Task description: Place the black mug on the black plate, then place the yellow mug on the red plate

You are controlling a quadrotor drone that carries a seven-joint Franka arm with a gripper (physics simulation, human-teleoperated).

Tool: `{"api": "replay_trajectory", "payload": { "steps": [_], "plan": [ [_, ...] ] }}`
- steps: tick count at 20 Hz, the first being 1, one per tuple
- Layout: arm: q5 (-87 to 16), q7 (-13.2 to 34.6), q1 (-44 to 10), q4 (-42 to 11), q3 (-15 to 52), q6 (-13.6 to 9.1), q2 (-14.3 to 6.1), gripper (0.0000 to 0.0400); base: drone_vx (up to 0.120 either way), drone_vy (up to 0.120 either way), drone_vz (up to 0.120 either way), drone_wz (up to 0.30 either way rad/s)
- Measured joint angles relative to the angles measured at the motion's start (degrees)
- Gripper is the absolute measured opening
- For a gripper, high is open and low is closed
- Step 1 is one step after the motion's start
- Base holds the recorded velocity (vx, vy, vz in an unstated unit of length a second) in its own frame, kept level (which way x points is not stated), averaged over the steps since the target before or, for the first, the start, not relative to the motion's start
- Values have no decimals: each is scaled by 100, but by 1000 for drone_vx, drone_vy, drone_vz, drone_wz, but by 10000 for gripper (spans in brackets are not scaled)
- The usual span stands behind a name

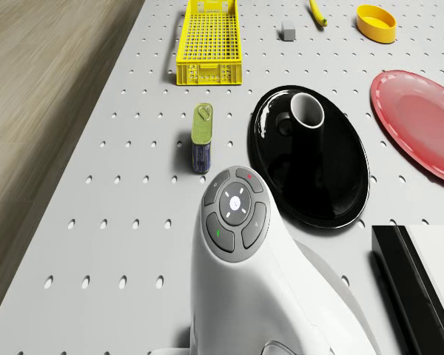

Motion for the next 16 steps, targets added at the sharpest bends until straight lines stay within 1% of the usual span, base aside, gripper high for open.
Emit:
{"api": "replay_trajectory", "payload": {
  "steps": [8,9,11,12,16],
  "plan": [
    [11,4,-4,-1,8,8,-11,110,120,-120,0,0],
    [12,4,-4,-1,8,9,-13,110,120,-120,40,0],
    [13,5,-5,-1,9,11,-15,110,120,-120,120,0],
    [14,5,-6,-1,9,12,-17,110,120,-120,40,0],
    [16,7,-8,-1,10,17,-22,110,120,-120,0,0]
  ]
}}
